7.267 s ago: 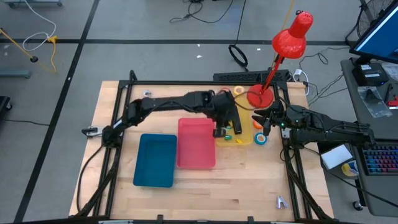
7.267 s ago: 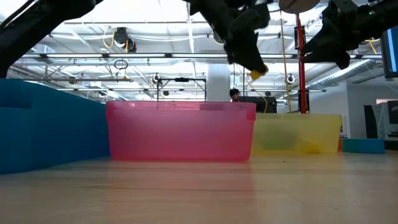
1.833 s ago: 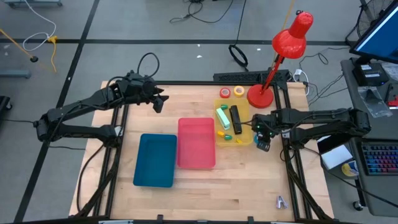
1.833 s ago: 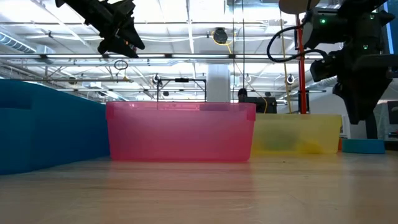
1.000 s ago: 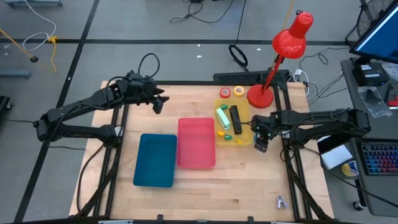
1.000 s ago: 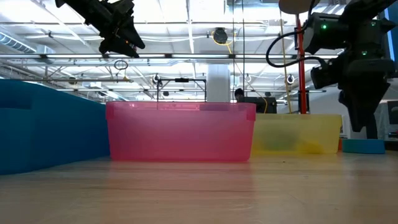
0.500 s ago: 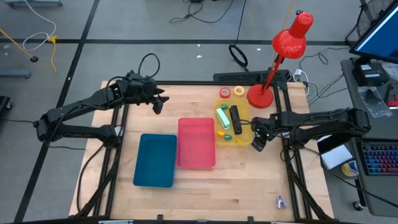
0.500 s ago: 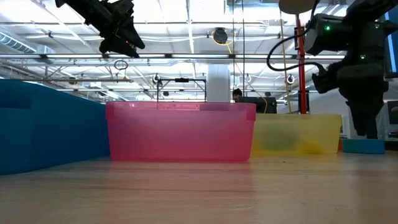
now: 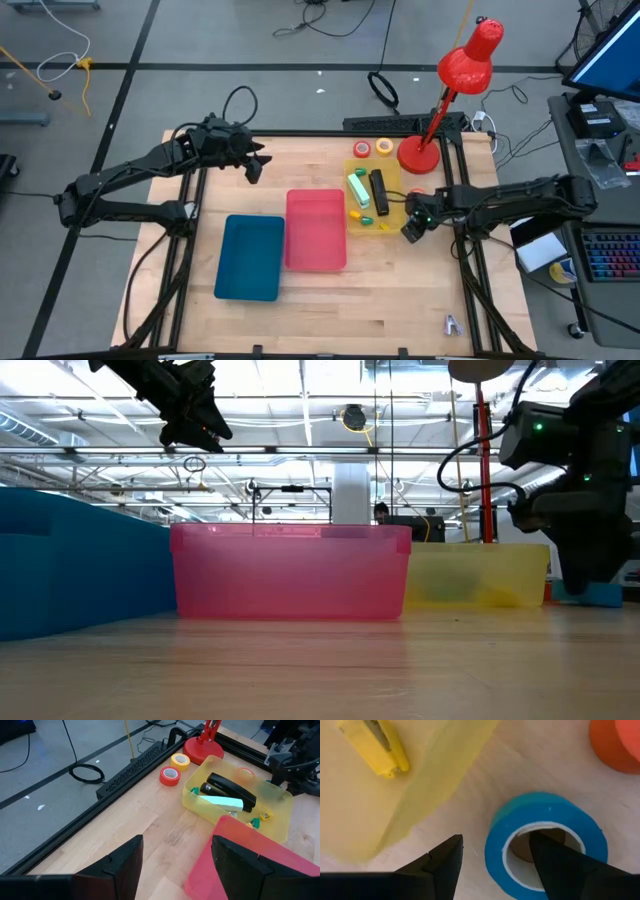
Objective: Pick and place Stapler, Stapler remover, tape
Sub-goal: Put the blue tape into the blue bin
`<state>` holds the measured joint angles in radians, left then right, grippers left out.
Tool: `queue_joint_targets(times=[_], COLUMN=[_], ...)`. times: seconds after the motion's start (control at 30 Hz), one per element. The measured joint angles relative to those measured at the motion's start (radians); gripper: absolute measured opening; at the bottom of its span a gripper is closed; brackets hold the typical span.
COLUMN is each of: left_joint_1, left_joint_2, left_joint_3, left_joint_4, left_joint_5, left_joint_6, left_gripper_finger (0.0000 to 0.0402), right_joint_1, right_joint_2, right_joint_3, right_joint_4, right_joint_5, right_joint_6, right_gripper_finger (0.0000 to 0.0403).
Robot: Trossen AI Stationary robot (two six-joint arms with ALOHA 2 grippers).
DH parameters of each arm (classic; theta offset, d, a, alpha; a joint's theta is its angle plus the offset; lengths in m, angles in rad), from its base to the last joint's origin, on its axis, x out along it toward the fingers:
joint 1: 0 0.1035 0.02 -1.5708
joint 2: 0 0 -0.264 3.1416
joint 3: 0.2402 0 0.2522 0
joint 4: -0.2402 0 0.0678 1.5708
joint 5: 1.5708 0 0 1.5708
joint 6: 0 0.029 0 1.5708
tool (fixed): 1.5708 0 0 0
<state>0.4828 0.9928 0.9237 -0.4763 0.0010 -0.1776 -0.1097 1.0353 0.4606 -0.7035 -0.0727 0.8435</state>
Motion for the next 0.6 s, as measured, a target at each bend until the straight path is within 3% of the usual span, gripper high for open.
queue_joint_targets(times=[0.23, 0.5, 0.6], left_joint_1=[0.000, 0.000, 0.000], left_joint_2=[0.000, 0.000, 0.000], left_joint_3=[0.000, 0.000, 0.000], left_joint_4=[-0.002, -0.001, -0.001], left_joint_5=[0.020, 0.044, 0.047], left_joint_6=[0.000, 0.008, 0.009], left_gripper_finger=[0.0235, 0.0235, 0.0235], right_joint_1=[0.000, -0.001, 0.000], right_joint_2=[0.000, -0.010, -0.042], right_joint_3=[-0.022, -0.023, -0.025], right_joint_4=[0.025, 0.016, 0.016], right_joint_5=[-0.006, -0.040, -0.098], right_joint_6=[0.030, 0.035, 0.056], right_gripper_finger=[0.0193, 0.0077, 0.0035])
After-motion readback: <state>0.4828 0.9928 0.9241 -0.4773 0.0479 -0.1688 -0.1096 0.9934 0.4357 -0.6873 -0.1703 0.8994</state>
